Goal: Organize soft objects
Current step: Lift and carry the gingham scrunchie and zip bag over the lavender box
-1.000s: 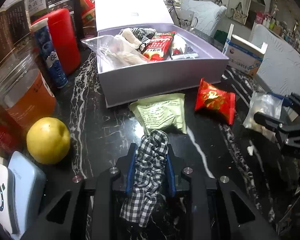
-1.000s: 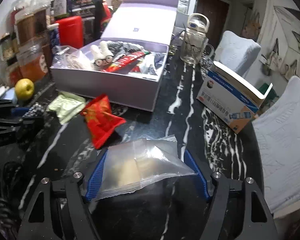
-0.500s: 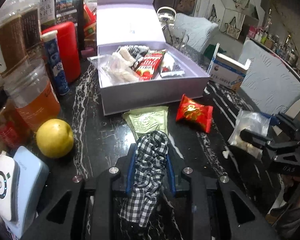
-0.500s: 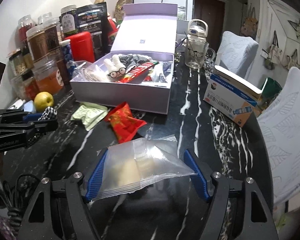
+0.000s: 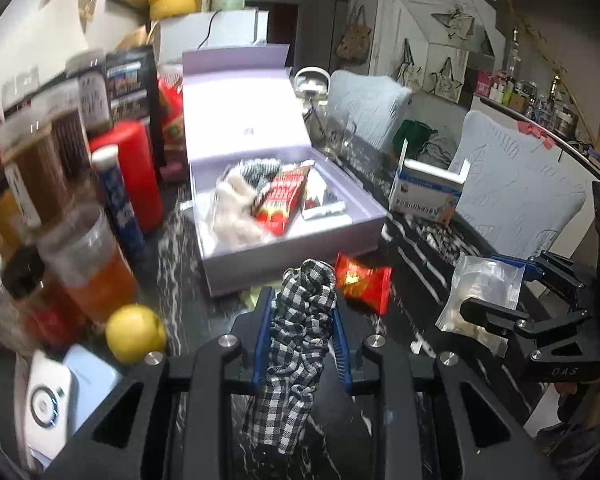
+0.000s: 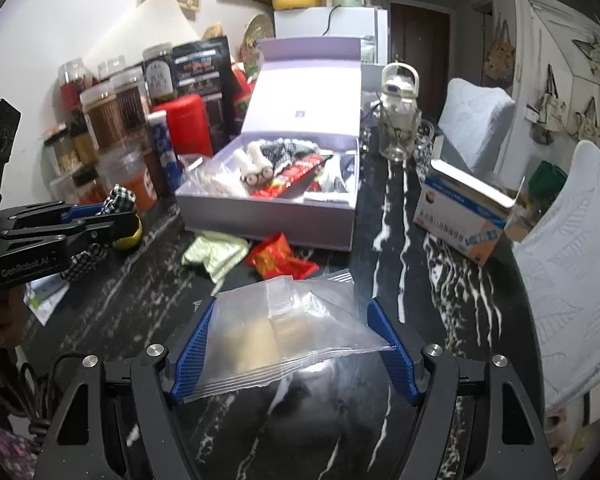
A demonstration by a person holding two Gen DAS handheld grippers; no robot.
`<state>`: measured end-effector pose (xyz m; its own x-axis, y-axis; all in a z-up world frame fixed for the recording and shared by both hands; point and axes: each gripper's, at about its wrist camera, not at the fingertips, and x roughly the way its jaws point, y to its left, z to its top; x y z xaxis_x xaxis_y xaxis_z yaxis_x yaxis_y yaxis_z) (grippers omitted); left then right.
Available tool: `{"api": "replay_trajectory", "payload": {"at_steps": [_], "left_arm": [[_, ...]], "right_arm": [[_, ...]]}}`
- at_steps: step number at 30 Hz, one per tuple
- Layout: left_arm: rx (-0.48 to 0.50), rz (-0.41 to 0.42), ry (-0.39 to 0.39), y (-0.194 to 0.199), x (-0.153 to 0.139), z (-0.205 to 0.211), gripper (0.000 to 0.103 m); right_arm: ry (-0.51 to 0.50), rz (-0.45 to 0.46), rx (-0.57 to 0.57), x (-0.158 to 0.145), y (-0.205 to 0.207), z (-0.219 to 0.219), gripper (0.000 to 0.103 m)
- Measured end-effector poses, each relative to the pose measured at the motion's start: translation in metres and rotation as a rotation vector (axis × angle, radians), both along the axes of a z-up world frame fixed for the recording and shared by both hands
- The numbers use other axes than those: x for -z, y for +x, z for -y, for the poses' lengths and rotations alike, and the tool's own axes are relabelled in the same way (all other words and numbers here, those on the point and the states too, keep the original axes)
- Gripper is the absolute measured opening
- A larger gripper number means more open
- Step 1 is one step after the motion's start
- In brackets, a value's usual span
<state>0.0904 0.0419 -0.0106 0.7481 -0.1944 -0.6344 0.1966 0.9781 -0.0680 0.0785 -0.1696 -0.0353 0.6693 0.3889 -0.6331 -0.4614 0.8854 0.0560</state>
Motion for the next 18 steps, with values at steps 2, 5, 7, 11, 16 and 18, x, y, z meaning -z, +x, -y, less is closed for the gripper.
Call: {"api": "replay_trajectory", "payload": {"at_steps": [2, 5, 7, 11, 16, 18], "left_arm": [[0.007, 0.026, 0.006, 0.002, -0.008, 0.001, 0.027], [0.011, 0.078, 0.033, 0.007, -0.021, 0.004, 0.027], [0.024, 0.087, 0.012, 0.015, -0.026, 0.004, 0.027], [0.019, 0.128, 0.008, 0.028, -0.035, 0.005, 0.027], [0.009, 0.155, 0.006, 0.05, -0.042, 0.003, 0.027], [-0.001, 0.173, 0.02, 0.059, -0.046, 0.003, 0.027]], "right_arm": [[0.019, 0.016, -0.001, -0.008, 0.002, 0.001, 0.075], [0.05, 0.041, -0.008, -0.021, 0.008, 0.001, 0.075], [0.062, 0.052, -0.007, -0.028, 0.015, 0.0, 0.075], [0.067, 0.092, 0.004, -0.046, 0.03, -0.001, 0.075], [0.074, 0.151, 0.007, -0.067, 0.047, -0.007, 0.075], [0.07, 0.171, 0.005, -0.074, 0.054, -0.01, 0.075]]}}
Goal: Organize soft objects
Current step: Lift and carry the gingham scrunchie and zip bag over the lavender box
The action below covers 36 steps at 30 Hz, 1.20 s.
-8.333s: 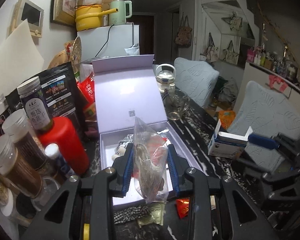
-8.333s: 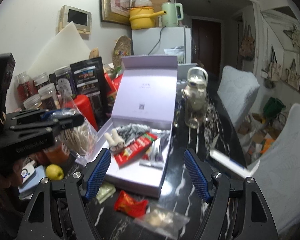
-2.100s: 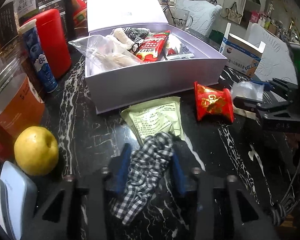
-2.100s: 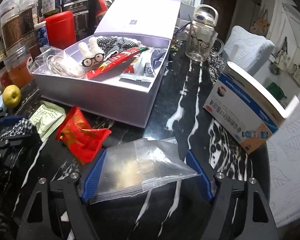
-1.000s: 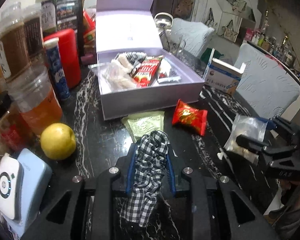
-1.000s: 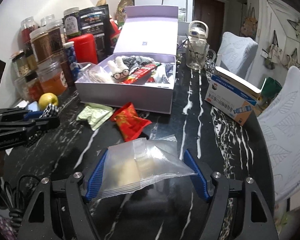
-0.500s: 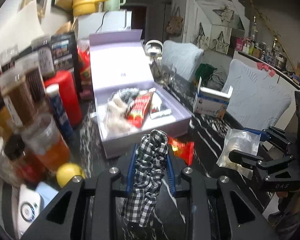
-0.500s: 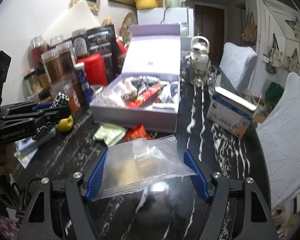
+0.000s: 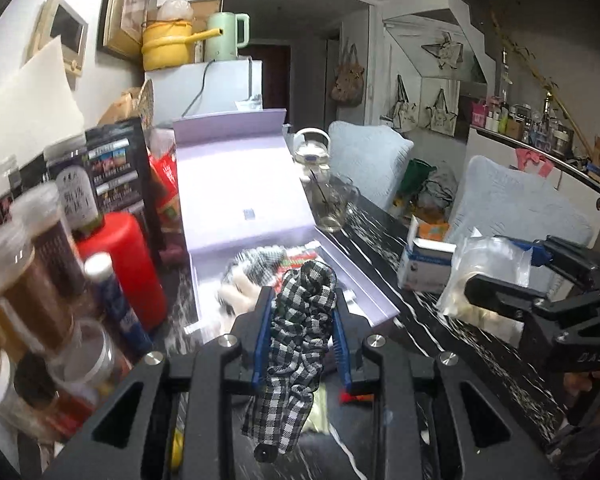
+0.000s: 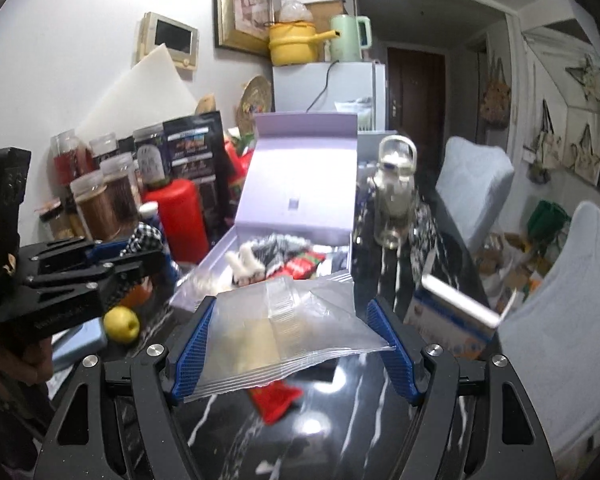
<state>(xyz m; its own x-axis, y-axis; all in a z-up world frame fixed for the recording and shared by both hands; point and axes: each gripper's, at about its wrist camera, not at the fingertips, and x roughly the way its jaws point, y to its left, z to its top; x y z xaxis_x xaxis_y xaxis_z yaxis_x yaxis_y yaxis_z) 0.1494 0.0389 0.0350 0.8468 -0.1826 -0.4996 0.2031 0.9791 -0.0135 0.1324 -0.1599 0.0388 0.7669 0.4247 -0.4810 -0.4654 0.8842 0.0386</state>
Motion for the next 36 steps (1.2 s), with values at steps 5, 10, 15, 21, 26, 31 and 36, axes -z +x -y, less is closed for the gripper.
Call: {"api": "replay_trajectory", "payload": {"at_steps": [5, 10, 15, 21, 26, 31, 36], "left_arm": [[-0.024, 0.018, 0.0, 0.022, -0.008, -0.005, 0.027], [-0.039, 0.04, 0.01, 0.042, -0.019, -0.007, 0.027], [-0.044, 0.059, 0.004, 0.061, -0.029, -0.007, 0.027], [-0.04, 0.074, -0.014, 0.092, -0.036, -0.011, 0.027], [-0.051, 0.074, -0.015, 0.121, -0.037, -0.016, 0.027], [-0.06, 0.065, -0.01, 0.144, -0.035, -0.021, 0.027], [-0.089, 0.02, -0.002, 0.159, -0.021, -0.027, 0.027]], "right_arm": [[0.004, 0.023, -0.007, -0.013, 0.021, -0.006, 0.075], [0.012, 0.044, -0.008, -0.024, 0.043, -0.01, 0.075], [0.022, 0.059, -0.003, -0.033, 0.064, -0.014, 0.075], [0.046, 0.048, -0.003, -0.038, 0.094, -0.02, 0.076], [0.055, 0.026, 0.007, -0.037, 0.124, -0.028, 0.076], [0.086, 0.008, 0.007, -0.038, 0.148, -0.035, 0.076], [0.082, 0.004, -0.03, -0.038, 0.168, -0.047, 0.076]]}}
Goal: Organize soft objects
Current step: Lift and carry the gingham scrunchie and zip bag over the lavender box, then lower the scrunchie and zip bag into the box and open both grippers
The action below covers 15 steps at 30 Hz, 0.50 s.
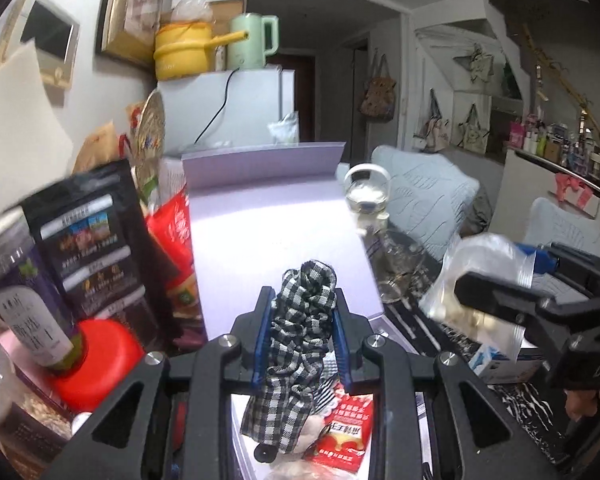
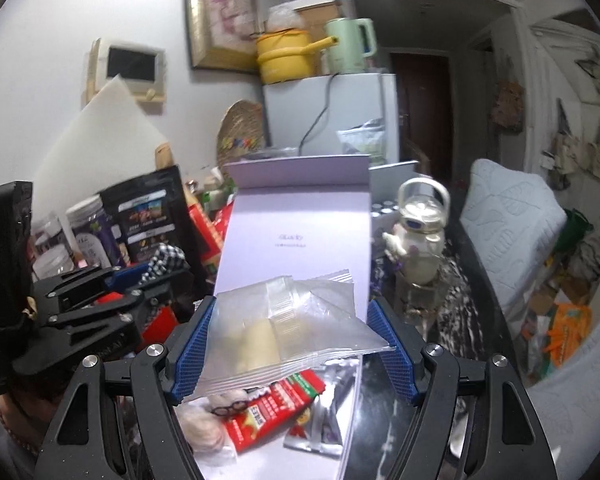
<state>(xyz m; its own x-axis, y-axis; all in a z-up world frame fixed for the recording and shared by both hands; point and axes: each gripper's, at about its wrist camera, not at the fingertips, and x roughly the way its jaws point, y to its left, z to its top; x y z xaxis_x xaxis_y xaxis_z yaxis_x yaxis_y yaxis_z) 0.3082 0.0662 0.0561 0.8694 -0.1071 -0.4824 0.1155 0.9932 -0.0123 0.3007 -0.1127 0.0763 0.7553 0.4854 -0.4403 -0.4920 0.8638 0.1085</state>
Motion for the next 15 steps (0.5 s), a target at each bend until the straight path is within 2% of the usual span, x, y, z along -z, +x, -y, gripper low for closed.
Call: {"api": "replay_trajectory", "payload": {"at_steps": [5, 15], "left_arm": [[-0.025, -0.042, 0.013, 0.015, 0.014, -0.002, 0.027], [-0.035, -0.137, 0.031, 0.037, 0.042, -0.003, 0.027]], "right_arm": [[-0.008, -0.042, -0.015, 0.013, 0.021, -0.012, 0.076], [-0.075, -0.125, -0.014, 0.042, 0.039, -0.019, 0.076]]}}
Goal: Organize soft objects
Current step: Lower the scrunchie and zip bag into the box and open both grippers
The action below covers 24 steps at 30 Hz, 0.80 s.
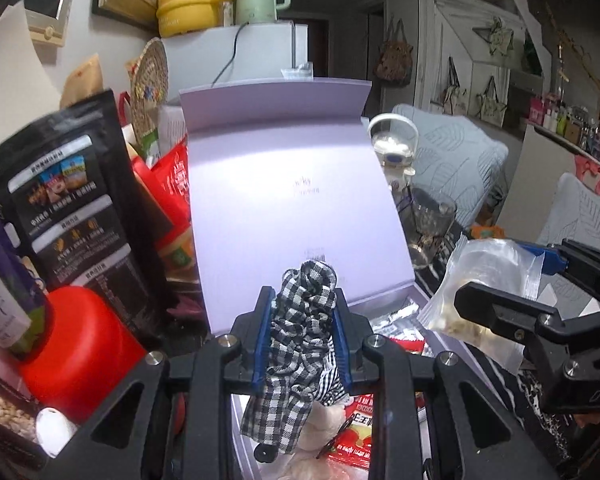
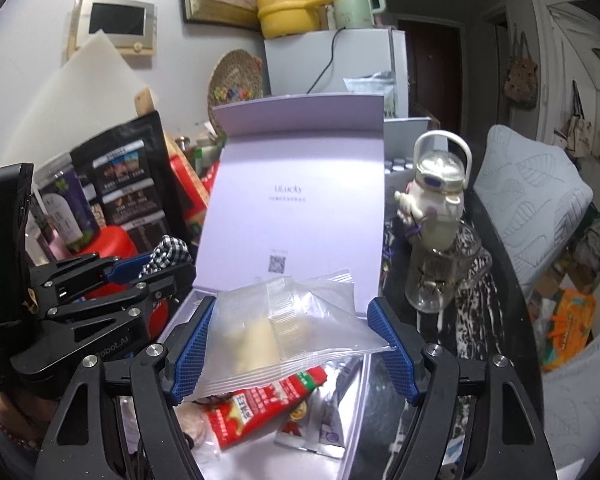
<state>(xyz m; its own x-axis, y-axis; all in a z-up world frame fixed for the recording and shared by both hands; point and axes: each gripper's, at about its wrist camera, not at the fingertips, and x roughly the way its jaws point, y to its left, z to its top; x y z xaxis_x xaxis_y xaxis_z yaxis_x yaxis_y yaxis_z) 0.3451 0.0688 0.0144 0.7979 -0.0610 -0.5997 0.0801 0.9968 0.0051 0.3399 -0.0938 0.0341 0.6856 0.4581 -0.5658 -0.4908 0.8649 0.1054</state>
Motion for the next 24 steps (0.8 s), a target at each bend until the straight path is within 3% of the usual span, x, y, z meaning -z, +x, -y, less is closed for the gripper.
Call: {"api": "replay_trajectory", "payload": {"at_steps": [13, 17, 24], "left_arm": [[0.004, -0.204, 0.003, 0.036, 0.053, 0.003, 0.027], [-0.016, -0.231, 0.046, 0.042, 0.063, 0.002, 0.027], [-0.018, -0.296, 0.053, 0.049, 0.074, 0.004, 0.027]], "right_arm": [[-0.047, -0.145, 0.01, 0.043, 0.033, -0.008, 0.076], [-0.022, -0.189, 0.011, 0.053, 0.042, -0.003, 0.076], [-0.018, -0.218, 0.026, 0.065, 0.049, -0.003, 0.076]]}}
